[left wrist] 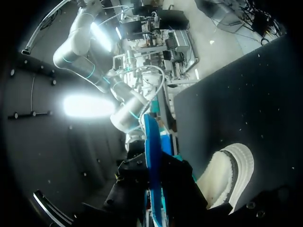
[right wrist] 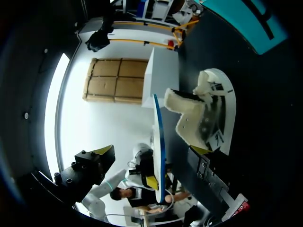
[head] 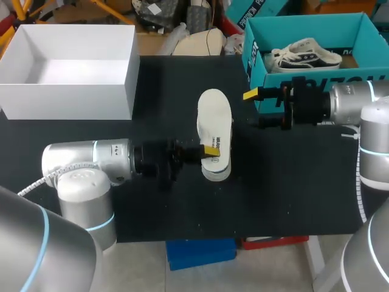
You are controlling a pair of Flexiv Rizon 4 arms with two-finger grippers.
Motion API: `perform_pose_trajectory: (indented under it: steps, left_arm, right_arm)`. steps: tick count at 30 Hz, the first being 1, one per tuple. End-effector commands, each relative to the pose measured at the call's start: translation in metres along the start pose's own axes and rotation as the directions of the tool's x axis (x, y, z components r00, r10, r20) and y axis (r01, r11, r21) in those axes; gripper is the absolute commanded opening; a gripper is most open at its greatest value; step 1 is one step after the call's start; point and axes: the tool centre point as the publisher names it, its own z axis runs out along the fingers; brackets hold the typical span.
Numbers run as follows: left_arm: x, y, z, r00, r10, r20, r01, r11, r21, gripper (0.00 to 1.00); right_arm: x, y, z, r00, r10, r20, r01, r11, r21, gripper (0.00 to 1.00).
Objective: Take the shoe out of the shoebox, open the shoe tongue, remove and reinsert the insole, then place the shoe into the shoebox
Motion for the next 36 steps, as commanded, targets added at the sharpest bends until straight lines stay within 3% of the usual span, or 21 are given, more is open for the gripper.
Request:
perform_pose_trajectory:
  steps: [1, 6, 15, 16, 17, 18, 19, 26, 36]
  left_arm:
    - [0.000, 0.001, -0.002, 1.000, 0.003, -0.001, -0.003, 1.000, 0.002, 0.00]
    - [0.000, 0.001, -0.002, 1.000, 0.003, -0.001, -0.003, 1.000, 0.002, 0.00]
    - [0.000, 0.001, -0.002, 1.000, 0.003, -0.001, -0.003, 1.000, 0.002, 0.00]
    - [0.000, 0.001, -0.002, 1.000, 0.003, -0.001, -0.003, 1.000, 0.002, 0.00]
    - [0.000, 0.001, -0.002, 1.000, 0.003, -0.001, -0.003, 1.000, 0.002, 0.00]
    - [0.000, 0.001, -0.002, 1.000, 0.003, -0.001, -0.003, 1.000, 0.002, 0.00]
    - [0.000, 0.001, -0.002, 1.000, 0.003, -0.001, -0.003, 1.000, 0.002, 0.00]
    - [0.000, 0.001, -0.002, 1.000, 0.003, -0.001, -0.003, 1.000, 0.002, 0.00]
    - [0.000, 0.001, -0.002, 1.000, 0.003, -0.001, -0.003, 1.000, 0.002, 0.00]
  right_arm:
    - [0.000, -0.001, 0.001, 1.000, 0.000, 0.001, 0.000, 1.000, -0.002, 1.00]
    - [-0.003, -0.003, 0.016, 0.995, -0.066, -0.072, 0.069, 0.997, 0.038, 1.00]
    - [-0.010, -0.024, 0.056, 0.990, -0.093, -0.102, 0.104, 0.989, 0.103, 1.00]
    - [-0.010, -0.026, 0.059, 0.990, -0.094, -0.102, 0.105, 0.988, 0.109, 0.98]
    - [-0.010, -0.028, 0.061, 0.990, -0.095, -0.101, 0.107, 0.988, 0.111, 0.87]
    - [-0.009, -0.029, 0.062, 0.991, -0.098, -0.096, 0.108, 0.988, 0.113, 0.61]
    - [-0.009, -0.031, 0.064, 0.991, -0.098, -0.089, 0.108, 0.987, 0.116, 0.47]
    - [-0.014, -0.036, 0.074, 0.992, -0.099, -0.075, 0.108, 0.985, 0.131, 0.44]
    - [-0.019, -0.023, 0.076, 0.992, -0.107, -0.067, 0.115, 0.985, 0.126, 0.38]
